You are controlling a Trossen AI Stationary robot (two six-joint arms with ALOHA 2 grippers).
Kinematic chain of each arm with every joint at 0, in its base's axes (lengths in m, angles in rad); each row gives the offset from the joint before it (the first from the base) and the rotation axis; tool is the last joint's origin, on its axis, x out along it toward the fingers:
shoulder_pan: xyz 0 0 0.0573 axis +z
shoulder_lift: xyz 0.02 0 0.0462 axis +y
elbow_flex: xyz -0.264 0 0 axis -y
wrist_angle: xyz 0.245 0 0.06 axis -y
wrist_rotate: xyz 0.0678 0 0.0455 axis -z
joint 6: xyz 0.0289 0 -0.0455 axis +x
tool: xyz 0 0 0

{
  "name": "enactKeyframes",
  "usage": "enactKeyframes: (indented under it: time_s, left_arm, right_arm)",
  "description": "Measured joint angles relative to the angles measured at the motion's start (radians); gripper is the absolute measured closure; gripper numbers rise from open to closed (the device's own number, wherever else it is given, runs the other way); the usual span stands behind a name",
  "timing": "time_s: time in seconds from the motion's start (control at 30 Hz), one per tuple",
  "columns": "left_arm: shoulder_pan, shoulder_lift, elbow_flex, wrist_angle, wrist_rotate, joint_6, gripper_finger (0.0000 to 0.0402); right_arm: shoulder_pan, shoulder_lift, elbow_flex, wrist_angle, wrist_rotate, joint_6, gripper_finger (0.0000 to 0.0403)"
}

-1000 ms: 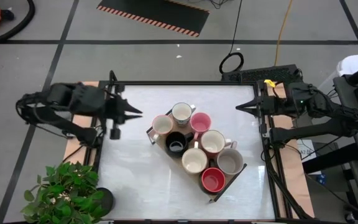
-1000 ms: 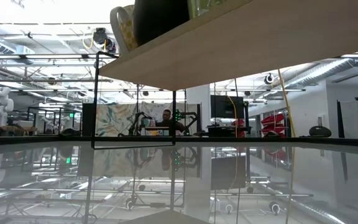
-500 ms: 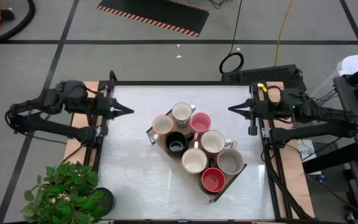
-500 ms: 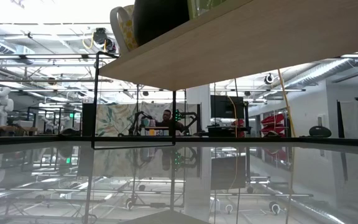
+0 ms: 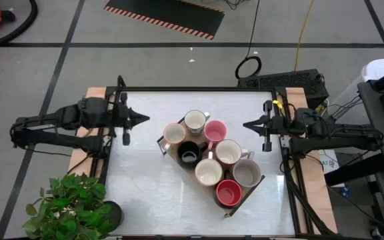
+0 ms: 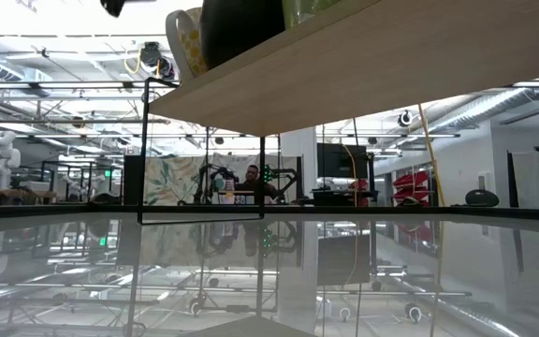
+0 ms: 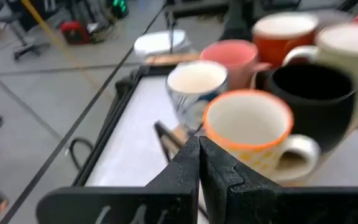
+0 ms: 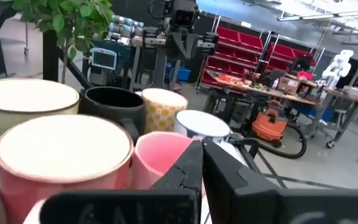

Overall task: Place coffee mugs
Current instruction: Return to Home Position

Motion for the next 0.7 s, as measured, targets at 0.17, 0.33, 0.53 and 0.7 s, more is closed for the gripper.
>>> enactKeyframes:
  time_s: [0.17,0.33,0.53,0.7]
  left_arm:
    - [0.003,0.023,-0.017,-0.002,-0.020,-0.038,0.0388]
    - [0.004,0.056,-0.071,0.017,-0.093,-0.188,0.0387]
    - [0.000,0.035,-0.234,0.251,0.050,-0.075,0.0396]
    - [-0.001,0.010,-0.369,0.440,0.085,-0.071,0.0398]
  right_arm:
    - [0.000,-0.028,-0.076,0.010,-0.002,0.005,0.0403]
    - [-0.002,-0.064,-0.175,0.025,-0.009,-0.034,0.0403]
    - [0.000,-0.112,-0.341,0.206,-0.073,-0.038,0.0403]
    - [0.000,-0.147,-0.472,0.355,-0.087,-0.030,0.0403]
